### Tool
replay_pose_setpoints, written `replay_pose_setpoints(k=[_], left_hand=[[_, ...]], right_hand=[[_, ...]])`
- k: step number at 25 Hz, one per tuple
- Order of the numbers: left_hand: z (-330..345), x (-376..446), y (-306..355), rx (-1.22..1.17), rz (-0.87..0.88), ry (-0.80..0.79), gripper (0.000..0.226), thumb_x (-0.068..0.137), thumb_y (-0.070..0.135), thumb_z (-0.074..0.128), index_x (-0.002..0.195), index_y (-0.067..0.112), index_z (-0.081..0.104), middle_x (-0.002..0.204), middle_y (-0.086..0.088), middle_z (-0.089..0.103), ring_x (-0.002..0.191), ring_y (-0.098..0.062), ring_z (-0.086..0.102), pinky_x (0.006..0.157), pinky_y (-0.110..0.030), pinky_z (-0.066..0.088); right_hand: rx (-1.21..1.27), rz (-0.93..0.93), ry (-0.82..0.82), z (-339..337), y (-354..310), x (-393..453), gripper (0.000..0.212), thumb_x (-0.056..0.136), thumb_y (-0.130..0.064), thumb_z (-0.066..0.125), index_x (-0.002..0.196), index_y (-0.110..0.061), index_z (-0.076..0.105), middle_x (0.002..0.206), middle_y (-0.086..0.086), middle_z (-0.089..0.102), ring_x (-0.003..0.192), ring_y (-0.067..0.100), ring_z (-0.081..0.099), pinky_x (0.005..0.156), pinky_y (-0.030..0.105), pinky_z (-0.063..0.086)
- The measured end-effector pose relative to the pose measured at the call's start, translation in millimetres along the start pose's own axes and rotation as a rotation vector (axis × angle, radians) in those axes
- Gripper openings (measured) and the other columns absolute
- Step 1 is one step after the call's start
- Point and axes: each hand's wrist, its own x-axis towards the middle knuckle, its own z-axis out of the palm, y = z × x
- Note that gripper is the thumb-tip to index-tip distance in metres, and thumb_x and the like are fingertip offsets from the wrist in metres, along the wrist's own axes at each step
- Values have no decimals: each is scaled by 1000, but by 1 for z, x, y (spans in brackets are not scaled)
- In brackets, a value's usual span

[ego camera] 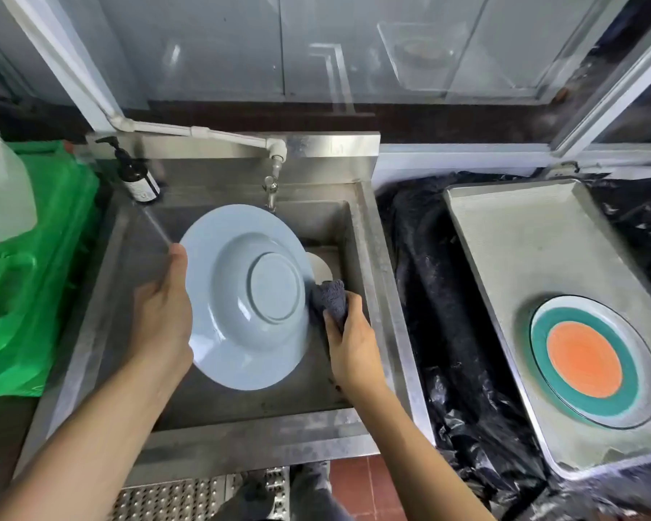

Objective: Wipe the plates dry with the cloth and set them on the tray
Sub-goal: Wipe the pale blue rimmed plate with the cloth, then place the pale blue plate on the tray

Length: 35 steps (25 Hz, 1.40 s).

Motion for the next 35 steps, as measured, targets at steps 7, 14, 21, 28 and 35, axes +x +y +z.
replay_pose_setpoints(k=[7,14,21,28,35], left_hand=[[29,-20,-26,123,-53,-21,54,93,67,50,76,18,64,68,5,65,61,-15,61,51,-25,42],[44,-22,-29,164,-25,-28,55,92,69,49,75,18,62,68,6,63,58,-12,58,48,-23,40],[49,-12,-29,189,4,-114,47,63,52,89,85,15,72,75,6,75,77,-23,72,68,-40,60],[48,-14,-21,352,221,-147,27,73,42,86,70,22,68,71,11,71,68,-9,68,57,-28,55],[43,-25,-16,553,710,-258,51,84,27,76,47,20,41,44,2,49,41,-15,45,42,-22,29]], right_hand=[[-700,-120,139,-56,85,26,46,91,-8,69,136,-13,63,130,14,65,115,39,61,98,49,48],[-864,-23,-122,-32,129,5,56,83,-7,76,138,-16,65,147,19,57,138,36,52,113,53,42],[-905,-115,-70,-26,125,-15,51,52,-10,94,101,-15,81,111,12,76,99,30,74,81,44,60],[-899,79,-85,-32,99,8,43,97,-25,52,139,-25,60,147,0,55,136,27,49,109,42,33],[76,297,171,-51,-28,20,35,103,-49,50,104,-22,71,93,-1,76,87,18,72,69,25,50]])
